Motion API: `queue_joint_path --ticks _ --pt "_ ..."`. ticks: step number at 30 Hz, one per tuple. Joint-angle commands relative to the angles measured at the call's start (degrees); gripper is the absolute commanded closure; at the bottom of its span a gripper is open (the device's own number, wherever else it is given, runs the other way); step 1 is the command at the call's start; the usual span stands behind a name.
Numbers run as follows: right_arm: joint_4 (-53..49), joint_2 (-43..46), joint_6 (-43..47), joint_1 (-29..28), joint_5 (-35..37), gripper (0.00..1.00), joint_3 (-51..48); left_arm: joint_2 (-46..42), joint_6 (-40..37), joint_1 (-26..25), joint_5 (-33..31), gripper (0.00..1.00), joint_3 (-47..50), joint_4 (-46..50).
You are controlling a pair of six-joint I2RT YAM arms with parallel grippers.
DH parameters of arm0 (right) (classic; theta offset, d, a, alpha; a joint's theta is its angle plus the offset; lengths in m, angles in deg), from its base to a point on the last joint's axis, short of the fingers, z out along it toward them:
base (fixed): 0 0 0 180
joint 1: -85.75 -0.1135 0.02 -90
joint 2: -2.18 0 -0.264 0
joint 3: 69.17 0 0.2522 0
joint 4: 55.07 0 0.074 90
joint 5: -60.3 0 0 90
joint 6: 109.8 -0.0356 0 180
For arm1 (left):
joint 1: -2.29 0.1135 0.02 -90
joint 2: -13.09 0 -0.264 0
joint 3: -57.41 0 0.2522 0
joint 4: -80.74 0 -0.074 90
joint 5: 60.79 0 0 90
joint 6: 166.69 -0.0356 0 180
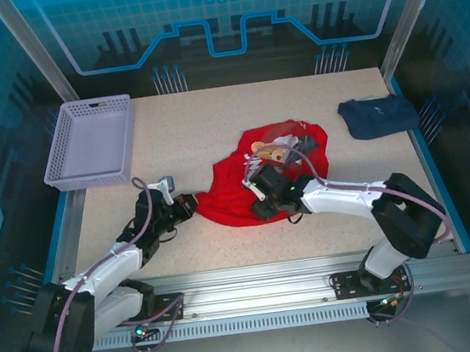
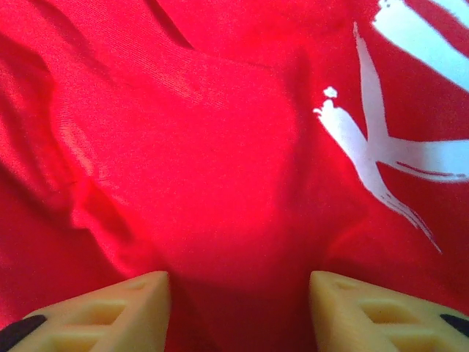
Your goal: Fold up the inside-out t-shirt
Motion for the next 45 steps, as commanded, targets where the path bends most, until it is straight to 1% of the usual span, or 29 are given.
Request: queue_joint_path --ticks 1,3,5,7,9,11,12,13,14,16,18,20,21,26,29,30,31,32,34,35,36,37,39,40,41,42,44,45 --pt "-1.0 -2.6 2.6 -0.2 4.1 0.66 2.7 -1.3 -2.4 -0.1 -0.5 1.00 0.1 2.1" --pt "-0.6 -1.9 2.3 0.1 3.3 0.78 3.2 -1.8 -3.0 -0.2 -1.1 1.00 0.2 3.3" --pt "0.0 0.4 1.9 0.9 -0.3 0.84 3.4 -2.4 -4.1 -0.5 -2.5 1.00 0.4 4.8" --pt "0.9 3.3 0.9 2.8 -7.1 0.91 3.6 -3.3 -5.2 -1.3 -4.3 1.00 0.8 5.8" --pt "1.3 5.3 -0.1 4.8 -13.4 0.96 4.0 -4.4 -6.4 -2.8 -6.5 0.99 0.9 6.3" --pt "0.8 6.6 -0.9 6.6 -18.6 1.00 4.8 -5.9 -8.3 -4.8 -9.1 0.88 0.7 6.5" --pt "0.4 7.1 -1.1 7.7 -21.4 1.00 5.4 -6.8 -9.6 -6.0 -10.7 0.79 0.3 6.6" --pt "0.1 7.5 -1.3 8.5 -23.8 1.00 6.0 -7.8 -10.9 -7.2 -12.5 0.68 -0.3 6.9" --pt "-0.3 7.8 -1.5 9.2 -25.3 1.00 6.8 -8.7 -12.3 -8.1 -14.0 0.60 -0.9 6.9" --pt "-1.1 8.3 -1.9 10.8 -29.2 1.00 7.9 -9.7 -16.2 -10.6 -16.4 0.49 -2.2 5.8" --pt "-1.3 8.5 -2.4 11.9 -31.7 1.00 8.5 -8.7 -20.7 -13.1 -17.1 0.39 -4.3 4.2" --pt "-1.4 8.5 -2.7 12.8 -33.1 1.00 8.9 -5.2 -24.5 -14.9 -14.9 0.32 -6.8 3.2" --pt "-1.4 8.6 -2.8 13.3 -33.4 1.00 8.8 -2.6 -25.8 -15.6 -13.2 0.30 -8.4 2.9" --pt "-1.5 9.3 -2.9 14.6 -34.3 1.00 8.5 10.2 -30.4 -18.2 -6.1 0.27 -17.1 2.7" --pt "-2.0 9.8 -3.0 15.1 -34.1 1.00 8.5 16.9 -33.3 -19.7 -3.5 0.27 -21.3 3.4" --pt "-2.2 10.0 -3.1 15.3 -34.2 1.00 8.5 18.7 -33.8 -19.9 -3.0 0.29 -22.4 3.5" --pt "-2.4 10.2 -3.2 15.5 -34.1 1.00 8.5 20.3 -34.1 -19.9 -2.4 0.33 -23.5 3.7" --pt "-2.6 10.4 -3.3 15.6 -34.1 1.00 8.5 21.4 -34.3 -19.9 -2.0 0.38 -24.1 3.7" --pt "-3.5 10.9 -3.3 16.0 -33.1 1.00 8.6 22.7 -33.8 -19.9 -1.8 0.61 -25.9 3.8" --pt "-4.6 11.2 -3.5 16.1 -31.2 1.00 8.8 22.7 -33.1 -19.9 -1.0 0.70 -26.6 4.0" --pt "-7.2 11.3 -4.5 16.3 -25.4 0.98 9.5 22.3 -32.0 -19.7 0.8 0.79 -27.2 4.3" --pt "-10.2 11.5 -5.7 16.2 -18.0 0.92 10.5 21.5 -30.5 -19.4 3.4 0.88 -27.9 5.2" --pt "-12.2 12.9 -5.7 15.6 -7.1 0.77 10.1 19.8 -26.0 -18.6 9.6 1.00 -28.8 6.3" --pt "-11.1 14.5 -4.8 14.8 -4.4 0.70 8.6 18.9 -23.2 -18.0 12.8 1.00 -28.9 6.5" --pt "-9.4 16.2 -3.8 14.1 -4.4 0.64 7.1 18.2 -21.0 -17.6 14.8 1.00 -28.9 6.8" --pt "-7.1 18.0 -2.6 13.4 -6.1 0.58 5.2 17.3 -19.0 -17.2 16.3 1.00 -28.9 7.6" --pt "-2.8 21.3 -0.7 12.1 -9.9 0.50 1.7 15.6 -15.9 -16.5 17.7 1.00 -28.8 9.0" --pt "-0.7 22.7 0.2 11.6 -11.8 0.48 0.2 14.9 -14.7 -16.1 18.3 1.00 -28.8 9.7"
